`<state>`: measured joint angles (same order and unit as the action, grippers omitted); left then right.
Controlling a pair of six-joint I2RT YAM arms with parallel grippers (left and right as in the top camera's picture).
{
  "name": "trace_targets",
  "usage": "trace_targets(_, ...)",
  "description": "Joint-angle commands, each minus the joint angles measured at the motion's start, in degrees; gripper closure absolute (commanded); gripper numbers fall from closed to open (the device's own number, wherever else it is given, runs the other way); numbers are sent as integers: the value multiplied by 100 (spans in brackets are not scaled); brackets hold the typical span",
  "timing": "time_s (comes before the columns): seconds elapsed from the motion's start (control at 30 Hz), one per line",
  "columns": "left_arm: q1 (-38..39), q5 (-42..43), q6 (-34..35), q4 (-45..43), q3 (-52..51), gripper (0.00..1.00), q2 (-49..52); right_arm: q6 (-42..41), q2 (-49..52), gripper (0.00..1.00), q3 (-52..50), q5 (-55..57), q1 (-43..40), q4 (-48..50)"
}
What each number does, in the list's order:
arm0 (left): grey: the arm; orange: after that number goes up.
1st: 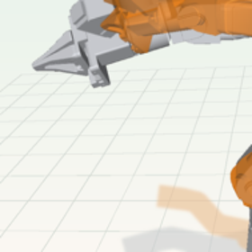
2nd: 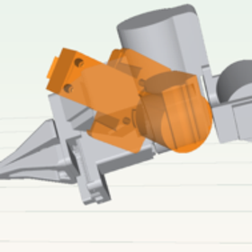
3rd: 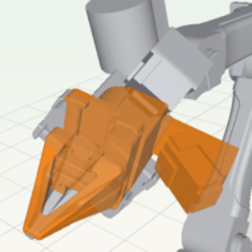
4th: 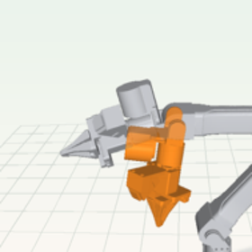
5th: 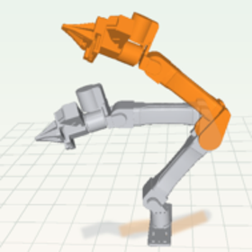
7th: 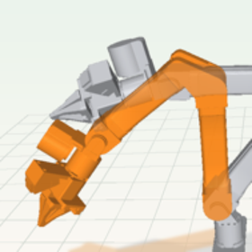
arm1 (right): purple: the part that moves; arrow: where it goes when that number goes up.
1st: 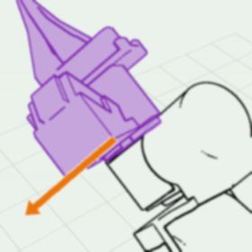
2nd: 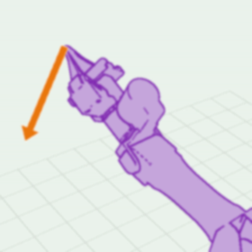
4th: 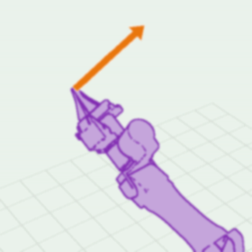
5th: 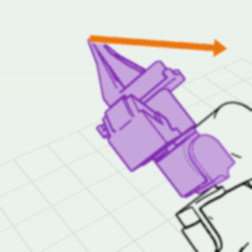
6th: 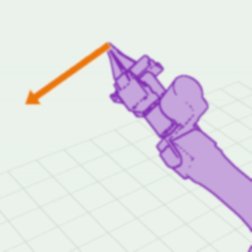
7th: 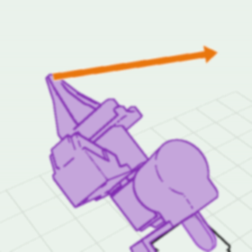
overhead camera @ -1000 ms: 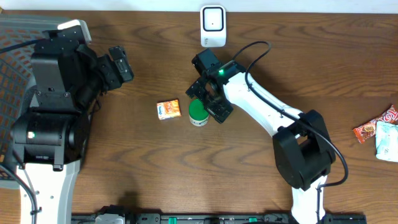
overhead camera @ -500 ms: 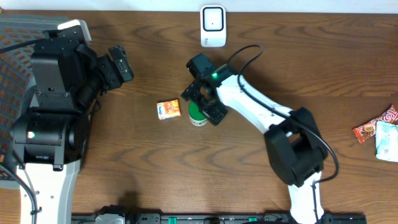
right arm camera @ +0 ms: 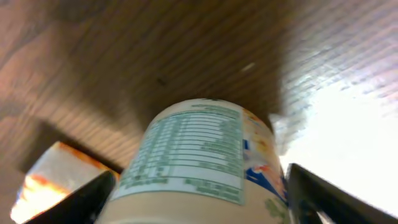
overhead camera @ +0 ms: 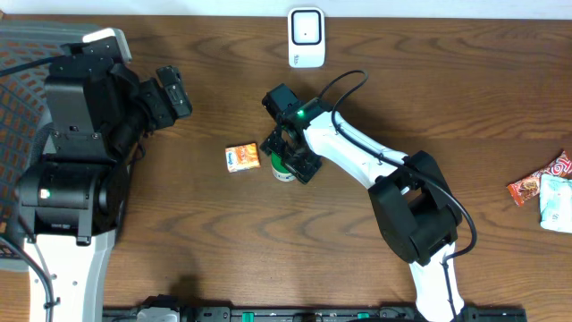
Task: Scan the item barcode
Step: 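Move the right gripper to the green-lidded jar and grasp it, then lift the jar and hold it in front of the white scanner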
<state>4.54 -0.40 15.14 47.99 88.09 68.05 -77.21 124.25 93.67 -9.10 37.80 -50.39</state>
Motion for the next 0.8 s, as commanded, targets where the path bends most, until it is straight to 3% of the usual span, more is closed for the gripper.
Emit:
trace_targets(0.0, -28, -70, -52, -2, 63, 2, 11, 173, 31, 25, -4, 339, 96, -76)
trace_targets(0.37, -28, -72, -50, -2, 63, 2, 11, 1038, 20, 42, -2, 472, 87, -221)
trace_targets(0.77, -28, -70, -50, -2, 63, 2, 11, 2085, -17, 42, 4, 474, -144, -479)
